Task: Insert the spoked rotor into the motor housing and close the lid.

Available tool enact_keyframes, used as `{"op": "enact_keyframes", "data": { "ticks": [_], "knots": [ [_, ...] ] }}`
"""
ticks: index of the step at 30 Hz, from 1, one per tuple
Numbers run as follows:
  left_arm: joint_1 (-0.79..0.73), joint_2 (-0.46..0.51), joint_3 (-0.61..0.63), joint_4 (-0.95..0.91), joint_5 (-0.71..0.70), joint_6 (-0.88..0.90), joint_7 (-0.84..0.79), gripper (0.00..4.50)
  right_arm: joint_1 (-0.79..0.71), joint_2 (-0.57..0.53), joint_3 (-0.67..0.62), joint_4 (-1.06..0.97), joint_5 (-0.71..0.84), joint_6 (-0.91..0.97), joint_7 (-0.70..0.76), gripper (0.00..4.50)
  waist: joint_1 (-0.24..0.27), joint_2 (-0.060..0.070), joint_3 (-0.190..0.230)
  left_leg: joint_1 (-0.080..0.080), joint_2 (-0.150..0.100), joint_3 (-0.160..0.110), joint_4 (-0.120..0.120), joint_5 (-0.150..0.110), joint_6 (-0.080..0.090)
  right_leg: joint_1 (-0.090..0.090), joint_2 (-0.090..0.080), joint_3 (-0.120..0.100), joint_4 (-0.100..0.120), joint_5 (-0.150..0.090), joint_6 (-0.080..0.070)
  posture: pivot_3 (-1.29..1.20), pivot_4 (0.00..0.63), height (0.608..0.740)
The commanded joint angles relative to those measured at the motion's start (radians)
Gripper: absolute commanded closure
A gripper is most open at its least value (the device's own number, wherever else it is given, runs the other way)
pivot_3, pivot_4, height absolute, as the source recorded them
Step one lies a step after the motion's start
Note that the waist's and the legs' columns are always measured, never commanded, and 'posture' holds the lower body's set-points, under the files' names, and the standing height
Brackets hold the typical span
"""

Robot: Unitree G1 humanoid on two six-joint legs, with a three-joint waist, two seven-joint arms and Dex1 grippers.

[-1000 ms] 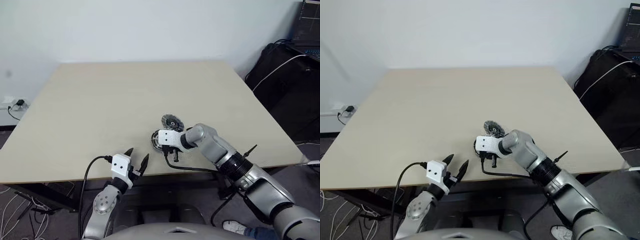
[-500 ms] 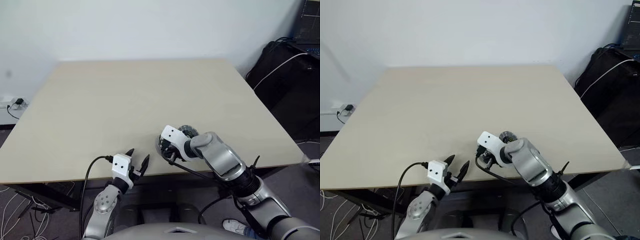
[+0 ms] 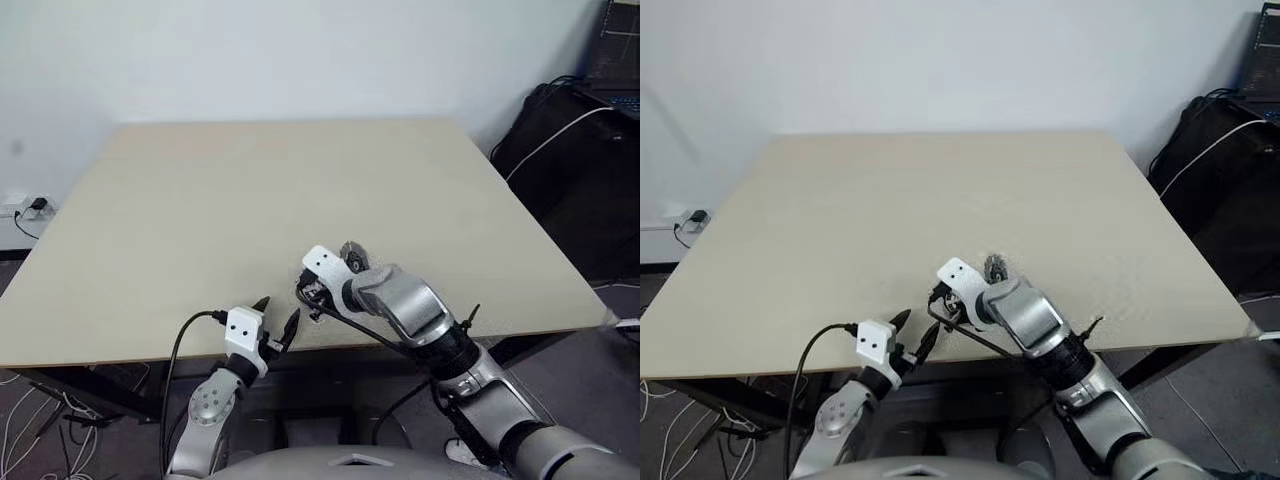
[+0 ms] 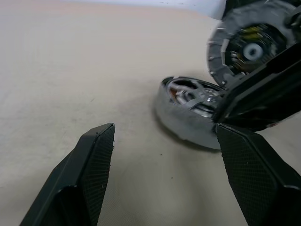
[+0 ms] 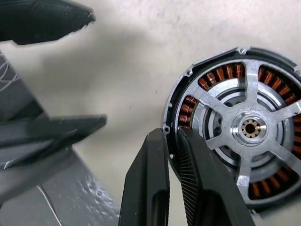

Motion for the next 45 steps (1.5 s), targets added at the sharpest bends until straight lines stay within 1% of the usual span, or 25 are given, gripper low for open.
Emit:
{"op": "enact_keyframes", "data": {
  "ticks": [1, 2, 4, 6, 11, 18, 20, 21, 25, 27, 28, 29, 32, 35, 38, 41, 43, 45],
  "knots": [
    [0.002, -0.007, -0.002, -0.021, -0.009, -0.002, 0.000, 0.84, -0.036, 0.032, -0.065, 0.082, -0.014, -0.064, -0.086, 4.46, 0.000, -0.001, -0.001, 0.001, 0.000, 0.000, 0.000, 0.000, 0.000, 0.000, 0.000, 0.000, 0.001, 0.000, 0.000, 0.00, 0.000, 0.740],
    [0.003, -0.006, -0.001, -0.023, -0.009, -0.002, 0.001, 0.84, -0.039, 0.041, -0.068, 0.093, -0.014, -0.072, -0.098, 4.46, -0.001, -0.001, -0.001, 0.001, 0.000, 0.000, 0.001, 0.000, -0.001, 0.001, 0.000, 0.000, 0.002, 0.000, 0.000, 0.00, 0.000, 0.740],
    [0.007, -0.004, 0.003, -0.026, -0.010, 0.000, 0.002, 0.84, -0.045, 0.052, -0.065, 0.071, 0.002, -0.081, -0.101, 3.75, -0.001, -0.001, -0.001, 0.002, 0.000, 0.000, 0.001, 0.001, -0.001, 0.001, -0.001, 0.000, 0.002, 0.000, 0.000, 0.00, 0.000, 0.740],
    [0.008, -0.002, 0.005, -0.028, -0.011, 0.001, 0.001, 0.84, -0.051, 0.043, -0.049, 0.034, 0.012, -0.089, -0.096, 3.75, -0.001, 0.000, 0.000, 0.002, 0.000, 0.000, 0.002, 0.001, -0.001, 0.000, -0.002, 0.000, 0.003, 0.000, 0.000, 0.00, 0.000, 0.740],
    [0.005, 0.000, 0.008, -0.029, -0.013, 0.006, -0.004, 0.84, -0.060, 0.034, -0.061, -0.038, 0.038, -0.074, -0.102, 3.75, -0.001, 0.000, 0.000, 0.000, 0.000, 0.000, 0.002, 0.002, -0.001, -0.003, -0.002, 0.000, 0.008, -0.001, -0.001, 0.00, 0.000, 0.740],
    [-0.013, 0.002, 0.008, -0.021, -0.016, 0.015, -0.013, 0.84, -0.070, 0.013, -0.062, -0.115, 0.066, -0.113, -0.094, 3.75, -0.001, 0.000, 0.000, 0.000, 0.001, 0.000, 0.002, 0.001, -0.002, -0.004, -0.001, 0.000, 0.009, -0.002, -0.003, 0.00, 0.000, 0.740],
    [-0.015, 0.004, 0.008, -0.020, -0.017, 0.016, -0.015, 0.84, -0.073, 0.004, -0.051, -0.126, 0.061, -0.144, -0.098, 3.39, -0.001, 0.000, 0.000, 0.000, 0.001, 0.000, 0.002, 0.001, -0.002, -0.003, -0.001, 0.000, 0.009, -0.002, -0.003, 0.00, 0.000, 0.740],
    [-0.016, 0.004, 0.008, -0.020, -0.017, 0.017, -0.015, 0.84, -0.075, 0.010, -0.066, -0.138, 0.055, -0.188, -0.111, 3.19, -0.001, 0.000, 0.000, 0.001, 0.001, 0.000, 0.002, 0.001, -0.002, -0.003, -0.001, 0.000, 0.009, -0.002, -0.003, 0.00, 0.000, 0.740],
    [-0.017, 0.007, 0.009, -0.021, -0.018, 0.019, -0.016, 0.84, -0.102, 0.026, -0.144, -0.161, 0.030, -0.284, -0.184, 1.94, -0.001, 0.000, 0.000, 0.001, 0.000, 0.000, 0.002, 0.001, -0.002, -0.003, -0.001, 0.000, 0.009, -0.002, -0.002, 0.00, 0.000, 0.740],
    [-0.016, 0.009, 0.010, -0.023, -0.020, 0.020, -0.017, 0.84, -0.115, 0.025, -0.205, -0.164, 0.017, -0.313, -0.233, 2.02, 0.000, 0.000, 0.000, 0.000, 0.000, 0.000, 0.002, 0.001, -0.002, -0.004, -0.001, 0.000, 0.009, -0.002, -0.002, 0.00, 0.000, 0.740],
    [-0.016, 0.010, 0.010, -0.024, -0.021, 0.020, -0.018, 0.84, -0.119, 0.016, -0.237, -0.165, 0.009, -0.322, -0.255, 2.19, 0.002, -0.001, 0.000, 0.000, 0.000, 0.000, 0.002, 0.001, -0.002, -0.004, -0.001, 0.000, 0.009, -0.002, -0.002, 0.00, 0.000, 0.740],
    [-0.015, 0.011, 0.011, -0.024, -0.022, 0.020, -0.018, 0.84, -0.119, 0.005, -0.262, -0.164, 0.001, -0.331, -0.273, 2.45, 0.002, -0.001, 0.000, 0.000, 0.000, 0.000, 0.002, 0.001, -0.002, -0.003, -0.001, 0.000, 0.009, -0.002, -0.002, 0.00, 0.000, 0.740],
    [-0.015, 0.014, 0.013, -0.027, -0.023, 0.021, -0.020, 0.84, -0.092, -0.071, -0.304, -0.158, -0.050, -0.355, -0.322, 3.47, 0.002, -0.001, 0.000, 0.000, 0.000, 0.000, 0.002, 0.001, -0.002, -0.003, -0.001, 0.000, 0.008, -0.002, -0.002, 0.00, 0.000, 0.740],
    [-0.016, 0.019, 0.015, -0.031, -0.022, 0.021, -0.022, 0.84, -0.015, -0.190, -0.280, -0.143, -0.126, -0.382, -0.348, 4.40, 0.002, -0.002, -0.001, 0.000, 0.000, 0.000, 0.002, 0.001, -0.002, -0.003, -0.001, 0.000, 0.007, -0.002, -0.002, 0.00, 0.000, 0.740],
    [-0.020, 0.027, 0.019, -0.035, -0.025, 0.025, -0.025, 0.84, 0.090, -0.291, -0.239, -0.162, -0.170, -0.366, -0.328, 4.46, 0.000, -0.001, 0.000, 0.000, 0.000, 0.001, 0.001, 0.001, -0.001, -0.003, -0.002, 0.001, 0.007, -0.002, -0.003, 0.00, 0.000, 0.740],
    [-0.024, 0.037, 0.021, -0.038, -0.026, 0.035, -0.034, 0.84, 0.191, -0.359, -0.179, -0.252, -0.132, -0.292, -0.229, 4.46, -0.008, 0.000, 0.000, 0.000, 0.001, 0.002, 0.001, 0.002, 0.000, -0.002, -0.001, 0.001, 0.009, -0.003, -0.004, 0.00, 0.000, 0.740],
    [-0.027, 0.043, 0.020, -0.039, -0.028, 0.042, -0.038, 0.84, 0.219, -0.366, -0.161, -0.303, -0.097, -0.253, -0.182, 4.46, -0.014, 0.000, 0.000, 0.001, 0.002, 0.002, 0.001, 0.003, 0.000, -0.003, -0.001, 0.001, 0.010, -0.003, -0.005, 0.00, 0.000, 0.740],
    [-0.033, 0.046, 0.018, -0.039, -0.030, 0.048, -0.044, 0.84, 0.229, -0.333, -0.168, -0.336, -0.071, -0.236, -0.172, 4.46, -0.015, 0.000, 0.001, 0.002, 0.003, 0.001, 0.001, 0.001, -0.002, -0.004, -0.001, 0.001, 0.010, -0.003, -0.004, 0.00, 0.000, 0.740]
  ]
}}
